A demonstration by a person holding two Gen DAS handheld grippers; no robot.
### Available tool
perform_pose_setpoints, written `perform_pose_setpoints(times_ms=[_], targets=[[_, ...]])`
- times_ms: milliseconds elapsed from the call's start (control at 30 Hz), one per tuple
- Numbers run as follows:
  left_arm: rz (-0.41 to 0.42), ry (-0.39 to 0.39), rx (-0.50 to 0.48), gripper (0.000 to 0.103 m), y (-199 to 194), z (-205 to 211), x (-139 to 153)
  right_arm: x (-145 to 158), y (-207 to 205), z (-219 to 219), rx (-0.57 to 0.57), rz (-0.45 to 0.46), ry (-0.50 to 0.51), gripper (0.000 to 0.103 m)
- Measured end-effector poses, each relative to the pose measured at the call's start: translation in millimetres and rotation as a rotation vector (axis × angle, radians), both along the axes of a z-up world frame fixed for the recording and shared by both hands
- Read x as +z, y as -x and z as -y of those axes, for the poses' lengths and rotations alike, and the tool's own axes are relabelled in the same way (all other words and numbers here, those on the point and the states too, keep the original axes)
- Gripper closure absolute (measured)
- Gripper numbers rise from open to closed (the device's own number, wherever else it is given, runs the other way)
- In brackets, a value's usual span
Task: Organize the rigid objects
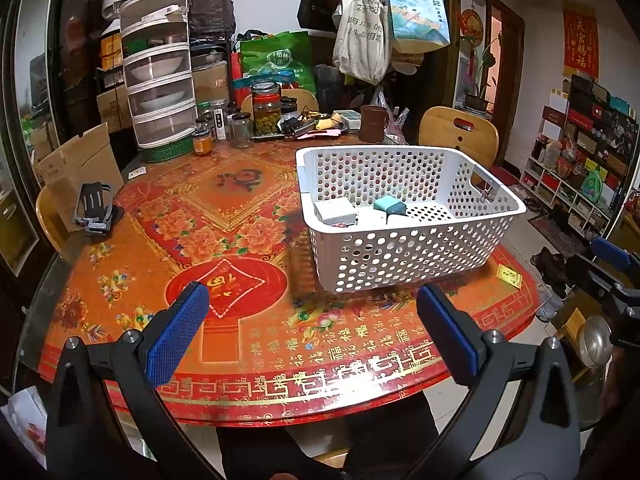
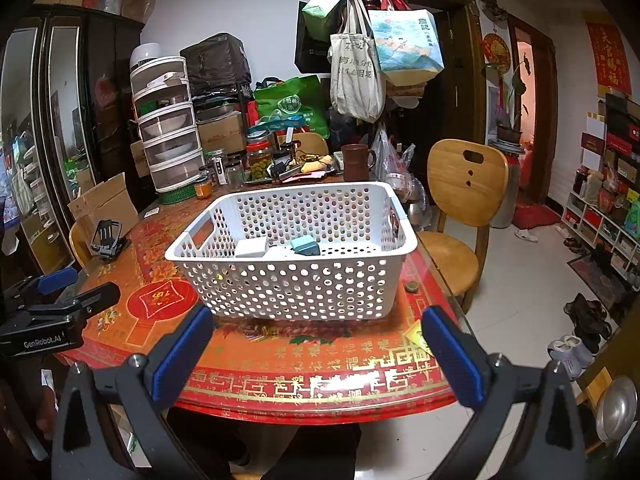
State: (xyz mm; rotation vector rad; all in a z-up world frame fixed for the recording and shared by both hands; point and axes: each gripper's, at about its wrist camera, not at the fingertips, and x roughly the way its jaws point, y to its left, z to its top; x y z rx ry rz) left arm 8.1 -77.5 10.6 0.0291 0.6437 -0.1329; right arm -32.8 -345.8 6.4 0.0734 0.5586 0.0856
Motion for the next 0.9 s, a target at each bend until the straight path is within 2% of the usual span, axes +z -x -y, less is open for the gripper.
perform_pose_setpoints(times_ms=[900], targets=[[-0.001,0.003,-0.006,0.001,0.6,0.7,-2.4,0.5,1.0,-3.1,0.008,0.001,-0.001,0.000]])
